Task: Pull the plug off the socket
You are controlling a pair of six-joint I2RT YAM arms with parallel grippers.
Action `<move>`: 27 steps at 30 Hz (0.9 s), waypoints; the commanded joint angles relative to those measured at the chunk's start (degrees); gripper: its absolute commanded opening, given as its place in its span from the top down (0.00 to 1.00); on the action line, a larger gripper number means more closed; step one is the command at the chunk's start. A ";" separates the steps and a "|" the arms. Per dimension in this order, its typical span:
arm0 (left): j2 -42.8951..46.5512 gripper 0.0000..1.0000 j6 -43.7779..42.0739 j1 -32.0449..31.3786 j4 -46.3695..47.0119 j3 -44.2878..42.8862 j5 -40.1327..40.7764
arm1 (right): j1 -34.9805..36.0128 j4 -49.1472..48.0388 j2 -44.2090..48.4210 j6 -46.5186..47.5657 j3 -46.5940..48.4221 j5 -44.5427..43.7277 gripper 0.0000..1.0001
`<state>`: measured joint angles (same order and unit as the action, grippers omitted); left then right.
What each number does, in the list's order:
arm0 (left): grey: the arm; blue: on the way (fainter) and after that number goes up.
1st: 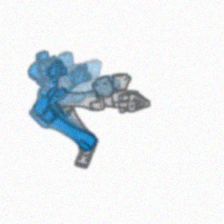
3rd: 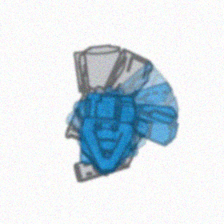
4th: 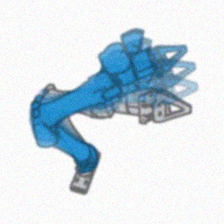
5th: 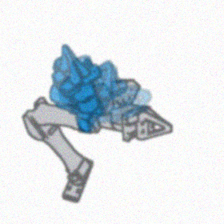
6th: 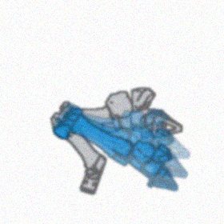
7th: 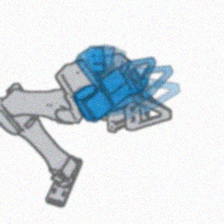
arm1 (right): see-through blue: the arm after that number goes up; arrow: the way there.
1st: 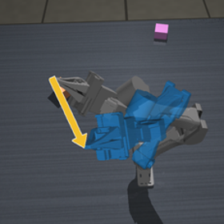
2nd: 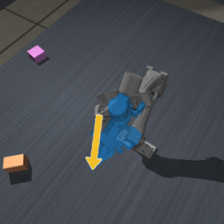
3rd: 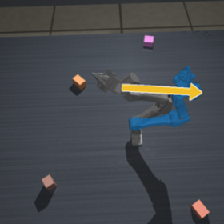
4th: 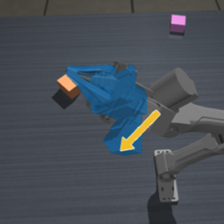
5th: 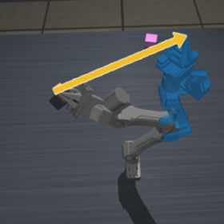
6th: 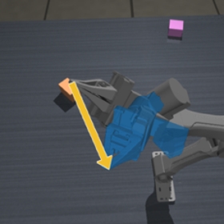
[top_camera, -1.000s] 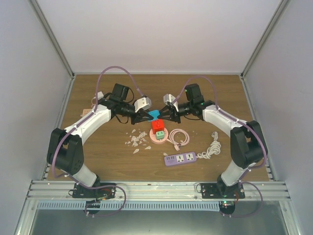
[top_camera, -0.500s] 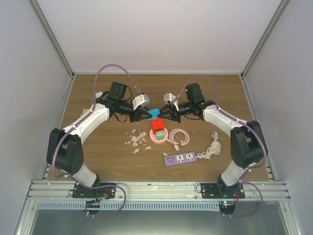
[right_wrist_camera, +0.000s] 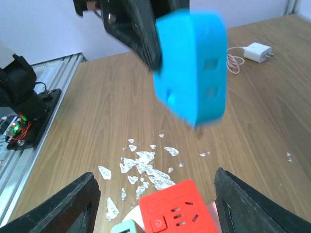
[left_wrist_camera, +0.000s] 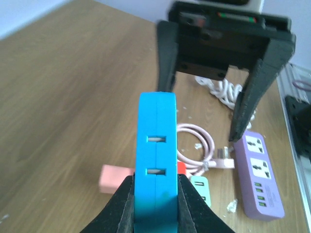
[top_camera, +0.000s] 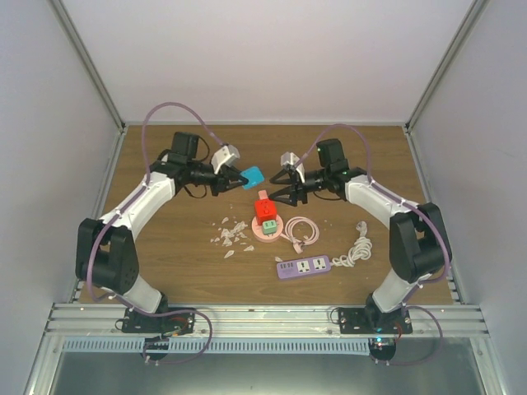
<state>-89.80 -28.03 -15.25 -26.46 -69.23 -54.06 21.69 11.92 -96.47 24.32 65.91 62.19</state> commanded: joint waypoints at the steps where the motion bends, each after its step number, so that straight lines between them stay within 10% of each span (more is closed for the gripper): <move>1: 3.25 1.00 7.71 2.30 10.13 -1.55 -1.82 | -1.70 -1.16 1.06 -5.33 -0.58 2.12 0.33; 27: 0.39 1.00 10.40 -3.89 12.60 -1.33 -8.05 | 1.60 -16.25 2.04 -18.28 -1.49 7.33 0.28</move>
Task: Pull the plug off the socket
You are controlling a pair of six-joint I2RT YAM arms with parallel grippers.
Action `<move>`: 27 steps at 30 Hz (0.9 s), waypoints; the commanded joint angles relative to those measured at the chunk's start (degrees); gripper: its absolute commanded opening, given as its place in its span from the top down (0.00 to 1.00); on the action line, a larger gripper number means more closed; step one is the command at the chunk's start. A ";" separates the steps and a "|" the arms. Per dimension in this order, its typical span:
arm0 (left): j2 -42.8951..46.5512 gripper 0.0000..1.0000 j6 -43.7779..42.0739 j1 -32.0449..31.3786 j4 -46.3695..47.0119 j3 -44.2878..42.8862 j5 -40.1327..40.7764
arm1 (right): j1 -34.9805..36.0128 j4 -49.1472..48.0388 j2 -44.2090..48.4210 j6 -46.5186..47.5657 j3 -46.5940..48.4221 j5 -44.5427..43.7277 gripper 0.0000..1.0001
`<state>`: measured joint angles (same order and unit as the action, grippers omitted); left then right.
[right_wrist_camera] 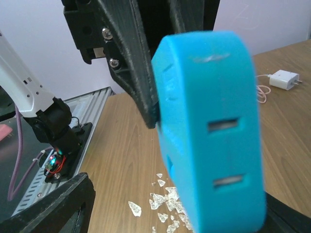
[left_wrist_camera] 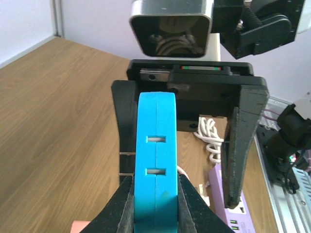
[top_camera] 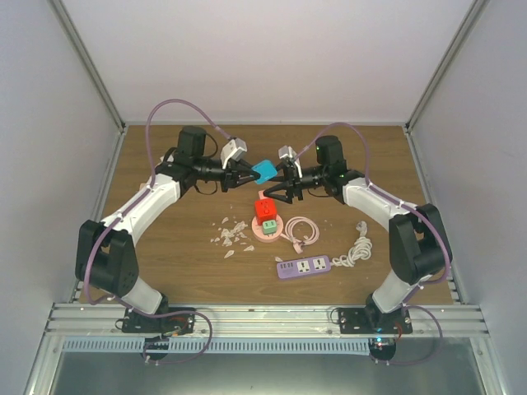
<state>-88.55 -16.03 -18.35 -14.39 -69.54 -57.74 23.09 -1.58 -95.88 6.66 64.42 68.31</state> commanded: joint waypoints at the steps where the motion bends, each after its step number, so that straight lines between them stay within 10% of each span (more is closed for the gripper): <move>1: -1.04 1.00 -1.94 -1.12 0.18 -0.79 -4.88 | 0.23 -3.36 1.86 -0.50 -0.26 1.19 0.29; 17: -3.70 1.00 0.44 -0.45 0.54 -0.64 -0.11 | 0.46 -1.75 7.58 8.12 -2.76 8.95 0.60; 27: -4.26 1.00 -9.17 2.62 -9.06 -2.63 2.45 | -2.37 -4.03 7.37 2.88 -1.80 4.94 0.15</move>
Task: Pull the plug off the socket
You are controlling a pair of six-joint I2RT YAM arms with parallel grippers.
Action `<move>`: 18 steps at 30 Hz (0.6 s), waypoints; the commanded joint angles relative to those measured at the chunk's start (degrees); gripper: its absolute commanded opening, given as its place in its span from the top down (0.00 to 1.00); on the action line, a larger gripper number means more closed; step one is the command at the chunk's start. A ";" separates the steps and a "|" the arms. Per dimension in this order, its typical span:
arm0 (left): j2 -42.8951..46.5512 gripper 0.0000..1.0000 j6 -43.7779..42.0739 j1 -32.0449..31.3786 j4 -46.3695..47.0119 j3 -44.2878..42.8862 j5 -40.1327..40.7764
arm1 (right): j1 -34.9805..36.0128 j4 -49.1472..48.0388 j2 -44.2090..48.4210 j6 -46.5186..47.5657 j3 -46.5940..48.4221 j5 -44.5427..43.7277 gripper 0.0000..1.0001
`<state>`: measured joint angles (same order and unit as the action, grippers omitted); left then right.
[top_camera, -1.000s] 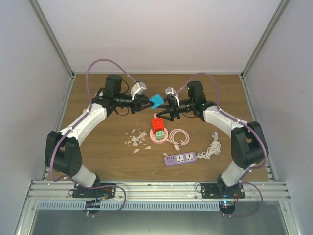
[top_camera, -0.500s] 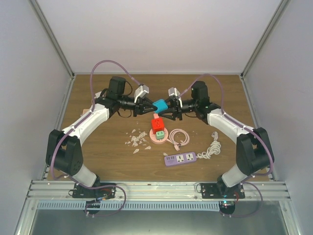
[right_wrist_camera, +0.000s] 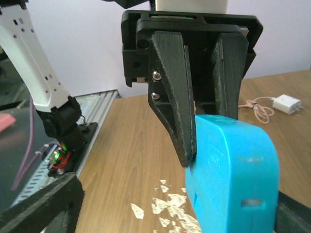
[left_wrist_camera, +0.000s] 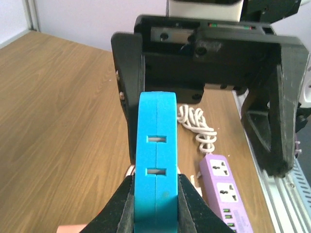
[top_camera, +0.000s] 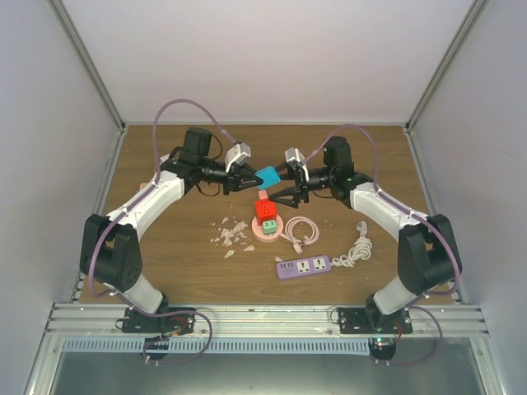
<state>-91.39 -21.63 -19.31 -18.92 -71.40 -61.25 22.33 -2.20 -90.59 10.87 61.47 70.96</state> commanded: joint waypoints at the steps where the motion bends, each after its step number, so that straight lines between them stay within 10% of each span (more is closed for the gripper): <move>1: -1.56 1.00 -3.95 4.19 -5.23 -0.83 5.82 | -2.04 -3.24 2.15 -1.16 1.07 1.36 0.12; 18: -6.98 1.00 -7.08 22.39 -10.16 1.33 15.30 | -4.28 5.46 1.37 7.20 1.77 -8.74 0.00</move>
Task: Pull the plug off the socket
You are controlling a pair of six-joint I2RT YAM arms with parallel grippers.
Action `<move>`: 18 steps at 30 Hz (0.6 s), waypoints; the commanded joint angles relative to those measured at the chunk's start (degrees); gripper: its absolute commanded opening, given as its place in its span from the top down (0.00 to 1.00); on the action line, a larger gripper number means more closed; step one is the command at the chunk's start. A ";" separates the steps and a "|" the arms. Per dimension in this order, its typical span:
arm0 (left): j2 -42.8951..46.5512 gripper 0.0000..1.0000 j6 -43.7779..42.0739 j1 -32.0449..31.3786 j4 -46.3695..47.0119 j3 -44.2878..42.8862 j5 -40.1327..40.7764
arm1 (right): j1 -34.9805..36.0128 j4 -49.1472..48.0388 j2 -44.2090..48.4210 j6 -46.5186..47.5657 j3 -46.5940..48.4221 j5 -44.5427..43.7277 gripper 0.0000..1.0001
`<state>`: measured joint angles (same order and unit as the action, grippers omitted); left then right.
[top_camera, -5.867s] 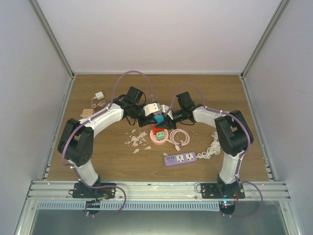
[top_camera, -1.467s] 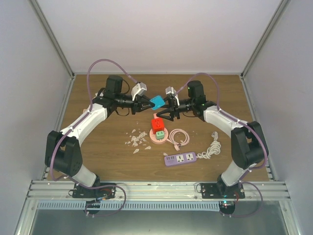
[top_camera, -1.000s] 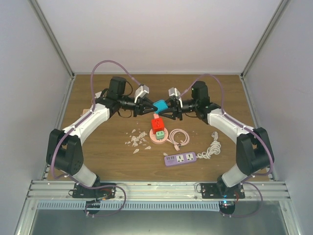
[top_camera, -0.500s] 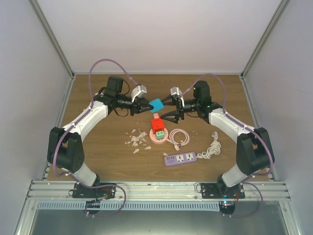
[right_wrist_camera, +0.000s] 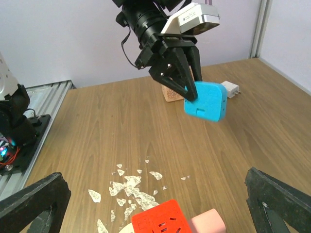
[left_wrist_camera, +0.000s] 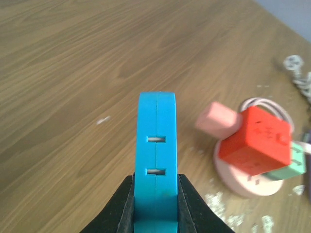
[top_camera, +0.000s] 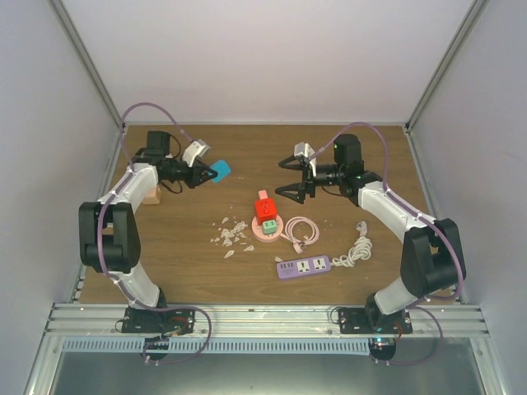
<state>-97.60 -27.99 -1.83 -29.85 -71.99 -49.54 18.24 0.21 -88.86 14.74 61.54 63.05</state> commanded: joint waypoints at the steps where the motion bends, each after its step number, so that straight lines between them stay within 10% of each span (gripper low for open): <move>1: -0.87 1.00 -0.55 6.36 1.26 2.88 3.89 | -0.17 3.70 -0.61 3.72 1.86 -0.72 0.00; 18: -11.31 0.96 1.76 12.72 3.05 2.21 10.46 | 0.83 5.62 -2.99 5.12 2.45 -0.86 0.00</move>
<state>-106.87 -27.33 10.81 -28.93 -67.31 -39.99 18.70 5.41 -91.72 18.72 62.70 62.74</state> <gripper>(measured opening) 0.146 0.995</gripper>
